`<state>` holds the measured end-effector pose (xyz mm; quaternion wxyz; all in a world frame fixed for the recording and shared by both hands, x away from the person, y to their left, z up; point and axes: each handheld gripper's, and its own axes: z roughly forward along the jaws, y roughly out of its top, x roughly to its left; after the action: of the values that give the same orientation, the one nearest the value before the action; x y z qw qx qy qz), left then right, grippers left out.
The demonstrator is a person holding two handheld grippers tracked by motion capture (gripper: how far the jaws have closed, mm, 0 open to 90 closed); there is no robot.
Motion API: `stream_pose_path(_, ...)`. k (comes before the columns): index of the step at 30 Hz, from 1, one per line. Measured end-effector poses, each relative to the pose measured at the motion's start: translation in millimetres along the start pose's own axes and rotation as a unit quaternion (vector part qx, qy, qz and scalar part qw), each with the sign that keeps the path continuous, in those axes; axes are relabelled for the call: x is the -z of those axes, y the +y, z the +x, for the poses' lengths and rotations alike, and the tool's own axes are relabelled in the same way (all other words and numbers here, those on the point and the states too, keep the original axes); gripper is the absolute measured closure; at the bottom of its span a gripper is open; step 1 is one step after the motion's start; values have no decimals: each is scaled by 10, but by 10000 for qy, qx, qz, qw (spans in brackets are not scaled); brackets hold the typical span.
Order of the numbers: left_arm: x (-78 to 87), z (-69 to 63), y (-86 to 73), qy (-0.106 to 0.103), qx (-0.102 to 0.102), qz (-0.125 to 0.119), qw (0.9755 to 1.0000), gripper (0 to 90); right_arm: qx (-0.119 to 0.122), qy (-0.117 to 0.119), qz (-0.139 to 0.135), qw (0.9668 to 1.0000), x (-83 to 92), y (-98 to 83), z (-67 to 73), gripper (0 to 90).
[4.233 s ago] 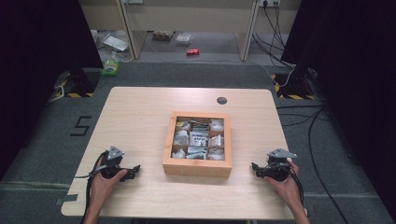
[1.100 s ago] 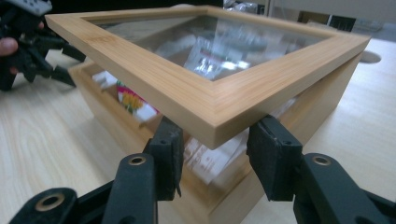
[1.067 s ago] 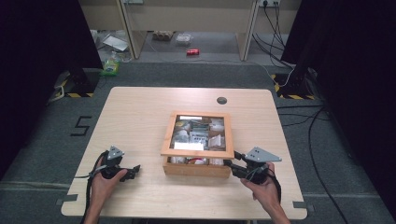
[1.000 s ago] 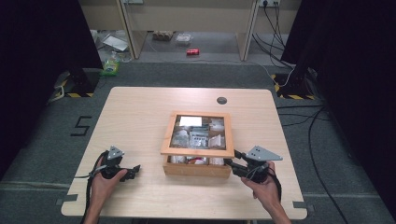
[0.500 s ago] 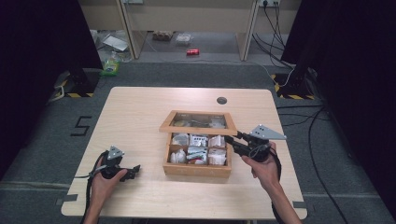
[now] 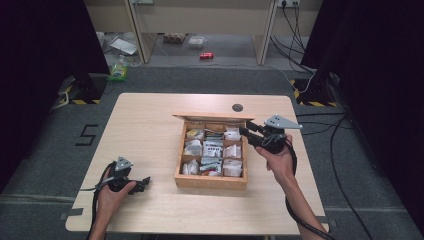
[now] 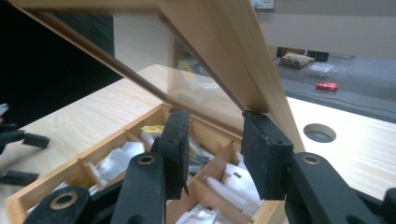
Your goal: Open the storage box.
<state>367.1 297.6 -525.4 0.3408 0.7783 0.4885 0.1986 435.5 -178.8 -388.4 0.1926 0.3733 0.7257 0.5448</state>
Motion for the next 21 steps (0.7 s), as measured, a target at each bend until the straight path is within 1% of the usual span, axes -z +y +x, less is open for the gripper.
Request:
stream_pose_path(3,-1,-1,0,2,7,-6,10000,0,19,-75,-6,10000,-47,40,-44,619)
stream_pose_path(4,-1,-1,0,1,8,-7,10000,0,-16,-89,0,10000,-61,58,-53,618)
stream_pose_path(6,0,0,0,-4,7,0,10000,0,-13,-104,-10,9999,-77,76,-67,617)
stream_pose_path(9,0,1,0,-2,2,0,10000,0,-41,-235,31,9997,-142,151,-111,610)
stream_pose_path(10,0,1,0,-2,2,0,10000,0,-41,-235,31,9997,-142,151,-111,610)
stream_pose_path(11,-1,0,0,2,6,-5,10000,0,-45,-289,45,9996,-185,181,-135,607)
stream_pose_path(14,-1,-1,0,3,5,-5,10000,0,-94,-351,63,9993,-226,212,-150,597)
stream_pose_path(16,0,0,0,-2,4,-1,10000,0,-178,-433,88,9989,-285,256,-162,591)
stream_pose_path(19,0,0,0,3,4,-4,10000,0,-157,-491,100,9986,-322,285,-175,590)
stream_pose_path(21,0,0,0,4,3,-3,10000,0,-131,-620,155,9979,-375,316,-195,580)
